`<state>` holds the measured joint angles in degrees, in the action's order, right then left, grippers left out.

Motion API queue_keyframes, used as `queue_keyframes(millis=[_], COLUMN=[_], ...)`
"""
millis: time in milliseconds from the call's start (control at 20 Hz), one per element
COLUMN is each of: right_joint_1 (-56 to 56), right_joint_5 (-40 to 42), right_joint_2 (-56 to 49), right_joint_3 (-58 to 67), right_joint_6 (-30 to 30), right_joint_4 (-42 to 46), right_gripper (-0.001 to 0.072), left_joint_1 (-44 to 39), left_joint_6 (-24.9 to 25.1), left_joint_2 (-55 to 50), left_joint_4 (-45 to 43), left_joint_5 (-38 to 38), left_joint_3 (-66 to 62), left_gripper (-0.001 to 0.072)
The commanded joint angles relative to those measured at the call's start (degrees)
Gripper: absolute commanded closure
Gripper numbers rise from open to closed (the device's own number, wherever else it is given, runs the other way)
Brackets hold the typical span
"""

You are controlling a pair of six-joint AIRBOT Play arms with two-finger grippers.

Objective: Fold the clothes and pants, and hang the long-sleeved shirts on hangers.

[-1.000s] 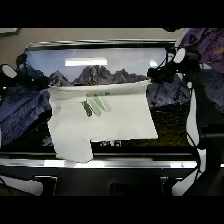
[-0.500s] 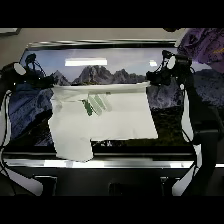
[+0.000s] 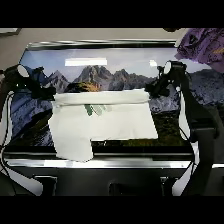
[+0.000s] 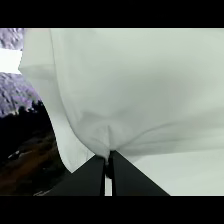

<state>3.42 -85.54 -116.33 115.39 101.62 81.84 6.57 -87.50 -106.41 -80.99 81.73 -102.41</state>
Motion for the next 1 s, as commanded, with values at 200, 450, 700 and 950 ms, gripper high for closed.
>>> queue_keyframes(millis=[200, 450, 700, 950], right_joint_1=[0.1, 0.1, 0.1, 0.1], right_joint_5=[-3.6, -4.5, -5.0, -6.1], right_joint_2=[-1.9, -1.9, -3.6, -2.5], right_joint_3=[-0.1, -0.1, -0.1, 0.0], right_joint_6=[0.0, 0.0, 0.0, -0.6], right_joint_4=[-1.4, -2.2, -2.5, -3.2], right_gripper=[0.0679, 0.0678, 0.0555, 0.0126], left_joint_1=[-1.3, -1.3, -1.3, -0.9], left_joint_6=[-0.5, -1.0, -1.7, -4.2], left_joint_2=[-0.3, -0.4, -1.3, -0.6], left_joint_4=[-0.7, -0.7, -0.7, -0.7], left_joint_5=[1.9, 1.9, 1.0, -0.4], left_joint_3=[1.7, 1.7, 1.7, -0.9], left_gripper=[0.0692, 0.0691, 0.0524, 0.0093])
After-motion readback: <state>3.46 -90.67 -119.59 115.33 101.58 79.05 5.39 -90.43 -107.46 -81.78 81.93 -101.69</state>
